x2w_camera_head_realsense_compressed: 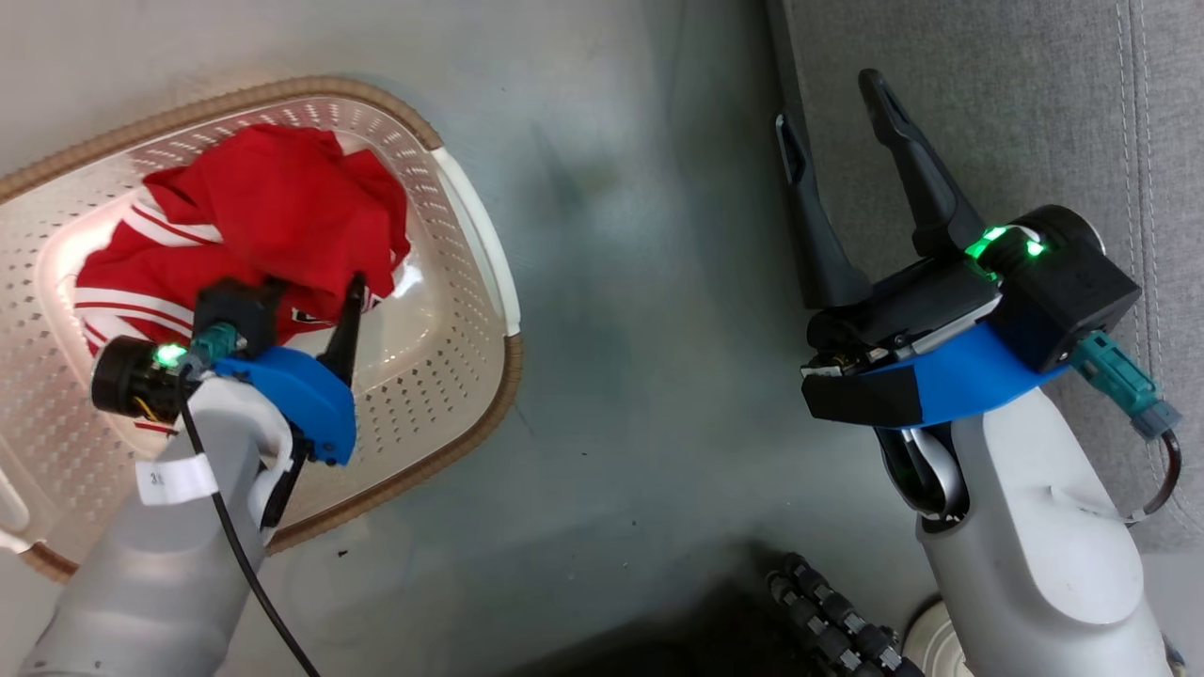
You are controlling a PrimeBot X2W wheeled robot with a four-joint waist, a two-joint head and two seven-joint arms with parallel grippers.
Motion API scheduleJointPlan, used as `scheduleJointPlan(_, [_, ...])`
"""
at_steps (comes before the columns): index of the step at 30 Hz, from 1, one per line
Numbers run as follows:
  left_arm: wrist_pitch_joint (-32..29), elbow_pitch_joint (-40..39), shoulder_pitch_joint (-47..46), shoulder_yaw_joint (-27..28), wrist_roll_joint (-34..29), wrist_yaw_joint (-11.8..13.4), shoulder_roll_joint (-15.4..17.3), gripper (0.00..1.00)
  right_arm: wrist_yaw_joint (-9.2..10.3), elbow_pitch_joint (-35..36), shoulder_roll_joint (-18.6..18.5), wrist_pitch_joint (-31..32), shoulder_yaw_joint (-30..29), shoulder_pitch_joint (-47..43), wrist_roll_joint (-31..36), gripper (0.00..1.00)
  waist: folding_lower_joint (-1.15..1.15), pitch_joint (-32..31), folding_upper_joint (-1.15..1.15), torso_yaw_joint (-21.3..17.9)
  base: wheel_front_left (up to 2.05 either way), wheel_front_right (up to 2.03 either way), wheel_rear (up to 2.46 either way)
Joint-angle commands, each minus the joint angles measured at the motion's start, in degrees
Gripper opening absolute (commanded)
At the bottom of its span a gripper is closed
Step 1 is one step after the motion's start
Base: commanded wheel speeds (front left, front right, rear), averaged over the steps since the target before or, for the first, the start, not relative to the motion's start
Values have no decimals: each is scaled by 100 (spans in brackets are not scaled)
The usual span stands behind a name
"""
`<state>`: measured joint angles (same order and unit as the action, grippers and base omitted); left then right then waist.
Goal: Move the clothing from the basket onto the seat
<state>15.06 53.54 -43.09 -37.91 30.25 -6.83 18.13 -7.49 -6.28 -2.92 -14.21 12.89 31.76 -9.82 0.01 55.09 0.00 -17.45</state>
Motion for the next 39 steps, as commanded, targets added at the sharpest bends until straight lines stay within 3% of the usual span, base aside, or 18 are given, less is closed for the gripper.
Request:
scheduleJointPlan(1, [18,56,-152,40,-8,20,-21,100,-1,-19,5,-51,19,55,-62,100,-1,56,0,-64,0,0,0])
scheduleJointPlan(6, [18,183,-271,100,-60,5,-60,100,-1,-57,5,-65,37,5,-111,100,-1,46,0,-97,0,0,0])
scheduleJointPlan(8, [18,247,-320,108,-77,-2,-89,9,-1,-71,5,-79,27,-6,-129,100,-1,39,0,-111,0,0,0])
scheduleJointPlan(9, [18,285,-338,107,-86,-10,-99,0,-1,-78,5,-85,22,-6,-150,100,-1,37,0,-118,0,0,0])
scheduleJointPlan(27, [17,454,-184,168,56,-75,-157,0,-1,-221,5,-106,82,102,-207,100,-1,-207,0,-145,0,0,0])
scheduleJointPlan(39, [18,100,440,-177,93,-68,-467,0,-1,-758,2,-103,-86,-294,-32,100,-1,-1935,0,323,0,0,0])
